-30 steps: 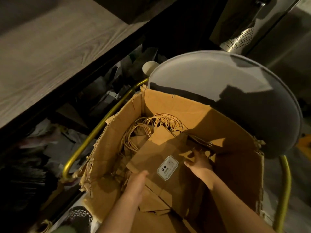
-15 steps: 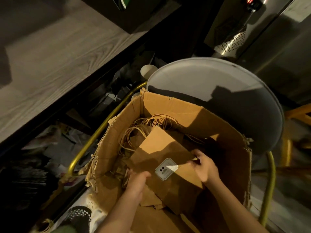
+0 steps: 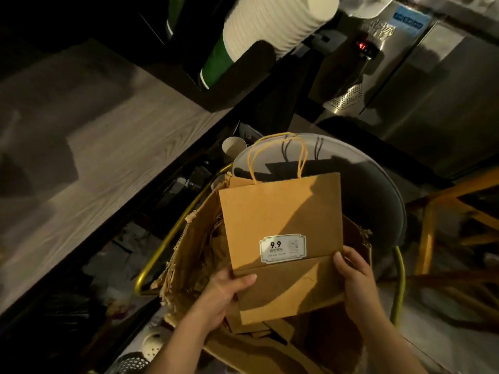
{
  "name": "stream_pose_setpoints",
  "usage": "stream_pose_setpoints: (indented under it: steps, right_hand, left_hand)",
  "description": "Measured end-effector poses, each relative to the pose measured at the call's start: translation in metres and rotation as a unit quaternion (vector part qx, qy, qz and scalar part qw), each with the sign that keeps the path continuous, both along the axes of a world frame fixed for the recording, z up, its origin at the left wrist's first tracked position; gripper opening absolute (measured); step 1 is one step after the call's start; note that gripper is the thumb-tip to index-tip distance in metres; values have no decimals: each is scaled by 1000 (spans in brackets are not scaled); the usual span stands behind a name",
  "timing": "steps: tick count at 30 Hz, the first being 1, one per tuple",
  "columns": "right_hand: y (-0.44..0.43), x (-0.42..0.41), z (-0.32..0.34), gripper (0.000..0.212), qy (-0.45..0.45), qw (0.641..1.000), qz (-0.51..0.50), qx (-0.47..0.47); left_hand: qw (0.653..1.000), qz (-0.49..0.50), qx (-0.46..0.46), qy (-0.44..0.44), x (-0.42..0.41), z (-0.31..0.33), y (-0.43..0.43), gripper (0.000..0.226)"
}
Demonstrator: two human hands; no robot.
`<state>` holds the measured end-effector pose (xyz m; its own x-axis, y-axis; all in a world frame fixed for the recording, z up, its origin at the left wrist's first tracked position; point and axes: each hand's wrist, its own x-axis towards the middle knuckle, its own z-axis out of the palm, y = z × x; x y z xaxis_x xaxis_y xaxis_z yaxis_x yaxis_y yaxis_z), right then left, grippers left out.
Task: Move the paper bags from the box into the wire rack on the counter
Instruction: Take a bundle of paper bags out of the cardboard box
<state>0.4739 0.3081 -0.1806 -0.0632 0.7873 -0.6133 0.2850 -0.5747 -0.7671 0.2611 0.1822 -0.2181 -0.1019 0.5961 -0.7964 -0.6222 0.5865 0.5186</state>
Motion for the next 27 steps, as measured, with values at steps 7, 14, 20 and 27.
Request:
stream_pose_setpoints:
  steps: [7,14,20,27]
  right_hand:
    - [-7,-29,12,18,73,997,30,-26]
    - [10,-25,-42,23,-2,994,39,-104]
    - [15,-15,-107,23,-136,972,141,-133]
    - [26,-30,-151,51,-244,930,268,-59]
  left_hand:
    - [990,62,-34,123,-23,32,-2,23]
    - [940,123,-106,299,-27,43,-11,32]
    - [922,83,-125,358,-30,28,-12,22]
    - [911,52,-127,389,-34,-3,-11,3]
